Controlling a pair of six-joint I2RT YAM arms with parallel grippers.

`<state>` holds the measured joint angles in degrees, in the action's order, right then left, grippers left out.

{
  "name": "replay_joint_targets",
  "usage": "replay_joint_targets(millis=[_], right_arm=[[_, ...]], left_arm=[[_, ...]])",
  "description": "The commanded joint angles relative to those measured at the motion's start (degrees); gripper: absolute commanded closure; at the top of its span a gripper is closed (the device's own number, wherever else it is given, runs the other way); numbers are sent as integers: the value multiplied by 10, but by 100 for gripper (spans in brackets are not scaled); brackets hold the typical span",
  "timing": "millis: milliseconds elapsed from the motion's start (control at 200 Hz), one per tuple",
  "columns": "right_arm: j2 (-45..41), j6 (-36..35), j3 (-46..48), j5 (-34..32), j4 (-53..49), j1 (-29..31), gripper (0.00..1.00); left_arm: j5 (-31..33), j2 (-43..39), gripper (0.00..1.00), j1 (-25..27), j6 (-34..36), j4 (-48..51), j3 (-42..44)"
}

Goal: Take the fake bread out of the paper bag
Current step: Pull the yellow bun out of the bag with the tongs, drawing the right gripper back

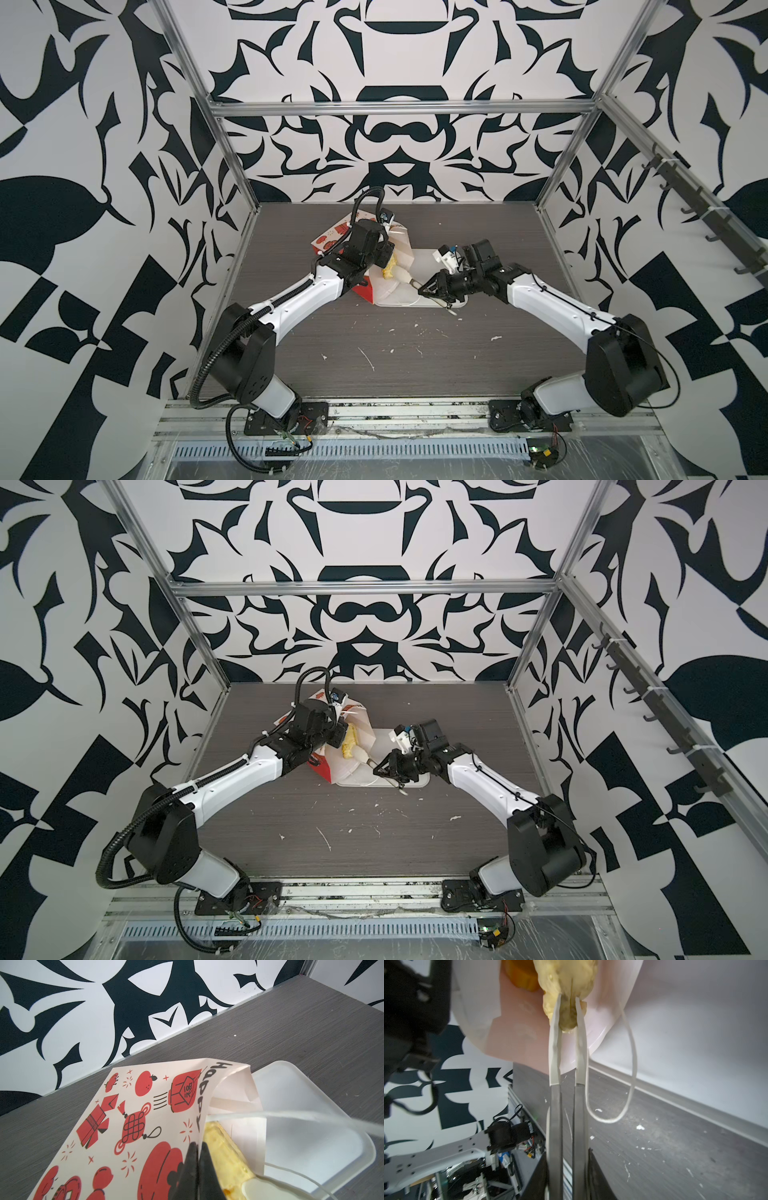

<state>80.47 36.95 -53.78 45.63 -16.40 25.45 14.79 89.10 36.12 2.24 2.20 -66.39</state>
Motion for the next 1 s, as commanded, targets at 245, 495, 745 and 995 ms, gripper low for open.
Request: replay_joint_targets(millis=[245, 495, 745, 995], right_arm=[[-161, 52, 74, 77, 53, -21, 83], [-269, 37, 128, 57, -25, -54, 82], [-276, 41, 169, 52, -12, -94, 82], [-173, 17, 167, 59, 39, -108, 82]], left_arm=[[51, 9, 100, -9, -27, -11, -9], [55, 0, 100, -37, -61, -12, -9], [117, -22, 100, -48, -53, -33, 7], [139, -45, 100, -56, -49, -38, 30]])
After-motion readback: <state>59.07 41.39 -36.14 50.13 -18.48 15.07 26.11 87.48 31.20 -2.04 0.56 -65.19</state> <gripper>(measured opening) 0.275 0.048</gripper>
